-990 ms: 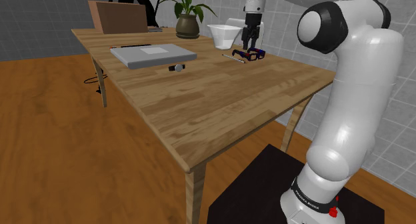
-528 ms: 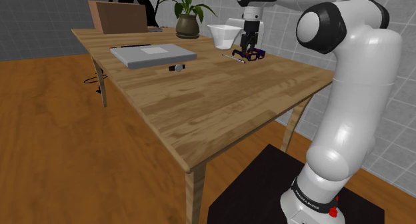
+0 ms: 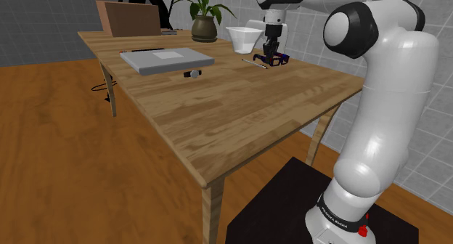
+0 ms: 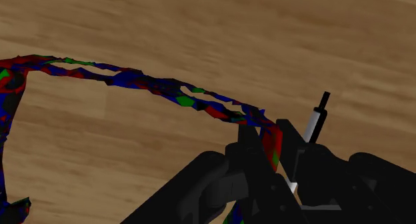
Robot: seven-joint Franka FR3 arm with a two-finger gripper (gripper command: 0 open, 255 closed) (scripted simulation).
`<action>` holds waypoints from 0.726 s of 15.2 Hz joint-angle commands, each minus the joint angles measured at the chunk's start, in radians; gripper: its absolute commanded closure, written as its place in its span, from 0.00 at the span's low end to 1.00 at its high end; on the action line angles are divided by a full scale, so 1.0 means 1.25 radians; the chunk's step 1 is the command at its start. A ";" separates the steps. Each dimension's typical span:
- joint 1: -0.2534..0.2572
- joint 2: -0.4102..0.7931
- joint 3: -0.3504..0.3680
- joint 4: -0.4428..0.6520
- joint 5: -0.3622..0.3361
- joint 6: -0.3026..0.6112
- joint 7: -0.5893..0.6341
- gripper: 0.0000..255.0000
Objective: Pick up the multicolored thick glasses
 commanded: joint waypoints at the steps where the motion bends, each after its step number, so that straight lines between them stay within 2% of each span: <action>1: 0.000 0.000 0.000 0.000 0.000 0.000 0.000 1.00; 5: 0.000 0.000 0.000 -0.001 0.000 0.000 0.000 1.00; 11: -0.009 0.024 -0.002 0.097 0.009 -0.075 -0.005 1.00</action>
